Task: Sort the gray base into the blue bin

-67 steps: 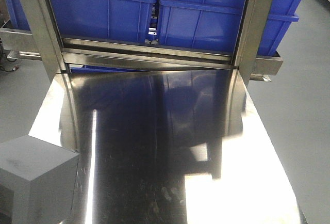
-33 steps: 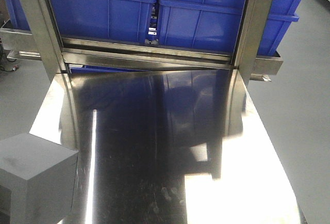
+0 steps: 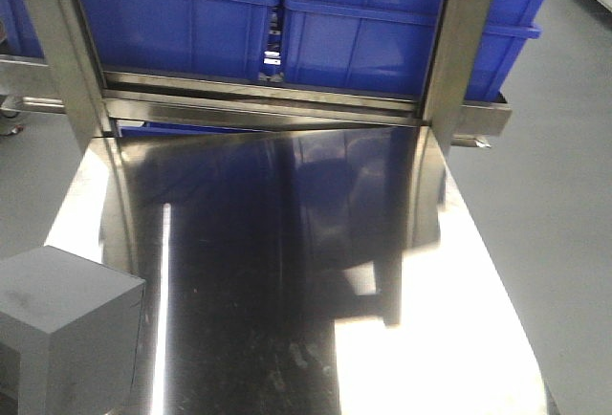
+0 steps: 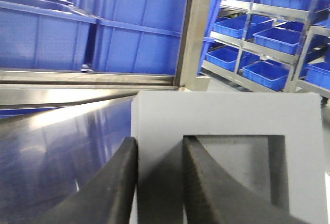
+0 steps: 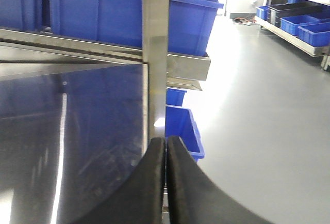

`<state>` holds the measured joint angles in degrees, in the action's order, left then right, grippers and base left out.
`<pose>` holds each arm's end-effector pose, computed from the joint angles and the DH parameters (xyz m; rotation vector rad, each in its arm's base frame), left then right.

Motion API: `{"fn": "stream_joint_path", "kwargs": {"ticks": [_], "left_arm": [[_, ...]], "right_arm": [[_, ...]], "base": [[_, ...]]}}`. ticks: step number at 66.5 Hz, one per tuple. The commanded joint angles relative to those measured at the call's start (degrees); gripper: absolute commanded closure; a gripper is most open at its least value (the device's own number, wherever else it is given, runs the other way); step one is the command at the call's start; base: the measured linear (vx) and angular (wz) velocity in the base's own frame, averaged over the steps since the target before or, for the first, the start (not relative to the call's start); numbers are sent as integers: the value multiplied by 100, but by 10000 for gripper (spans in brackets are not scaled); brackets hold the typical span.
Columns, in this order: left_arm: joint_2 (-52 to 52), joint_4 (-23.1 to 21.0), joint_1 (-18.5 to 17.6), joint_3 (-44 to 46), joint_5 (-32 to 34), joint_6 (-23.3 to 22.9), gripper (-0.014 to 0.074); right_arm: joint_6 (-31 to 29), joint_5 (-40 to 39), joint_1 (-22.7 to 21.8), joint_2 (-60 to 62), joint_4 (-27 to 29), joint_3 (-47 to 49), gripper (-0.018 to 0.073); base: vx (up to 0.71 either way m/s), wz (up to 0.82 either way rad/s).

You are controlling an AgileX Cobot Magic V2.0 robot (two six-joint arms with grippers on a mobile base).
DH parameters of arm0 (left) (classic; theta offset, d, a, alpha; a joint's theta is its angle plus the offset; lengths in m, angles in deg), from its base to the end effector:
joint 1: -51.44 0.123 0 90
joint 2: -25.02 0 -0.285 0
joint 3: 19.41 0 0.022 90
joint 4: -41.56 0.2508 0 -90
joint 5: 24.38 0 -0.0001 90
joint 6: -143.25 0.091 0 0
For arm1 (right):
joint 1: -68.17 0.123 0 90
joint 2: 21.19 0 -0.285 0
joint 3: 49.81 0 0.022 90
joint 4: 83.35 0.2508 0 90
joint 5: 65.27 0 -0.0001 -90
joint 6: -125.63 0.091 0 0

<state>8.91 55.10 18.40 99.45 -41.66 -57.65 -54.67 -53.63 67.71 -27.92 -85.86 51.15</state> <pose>0.0508 -0.0255 0.2723 0.3087 1.6356 -0.4882 0.0557 -0.0013 0.1850 -0.0275 1.7000 -0.0495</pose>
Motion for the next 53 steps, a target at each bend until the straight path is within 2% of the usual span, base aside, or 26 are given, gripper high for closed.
{"fn": "stream_joint_path", "kwargs": {"ticks": [1,22,53], "left_arm": [[-29,-23,-27,171,631,-22,603],[-29,-23,-27,171,631,-22,603],[-29,-23,-27,171,631,-22,603]], "right_arm": [[-39,-433,15,43,-49,-29,564],[-39,-439,15,43,-49,-29,564],[-39,-439,15,43,-49,-29,564]], "base": [[-3,-17],[-7,-41],[-7,-62]]}}
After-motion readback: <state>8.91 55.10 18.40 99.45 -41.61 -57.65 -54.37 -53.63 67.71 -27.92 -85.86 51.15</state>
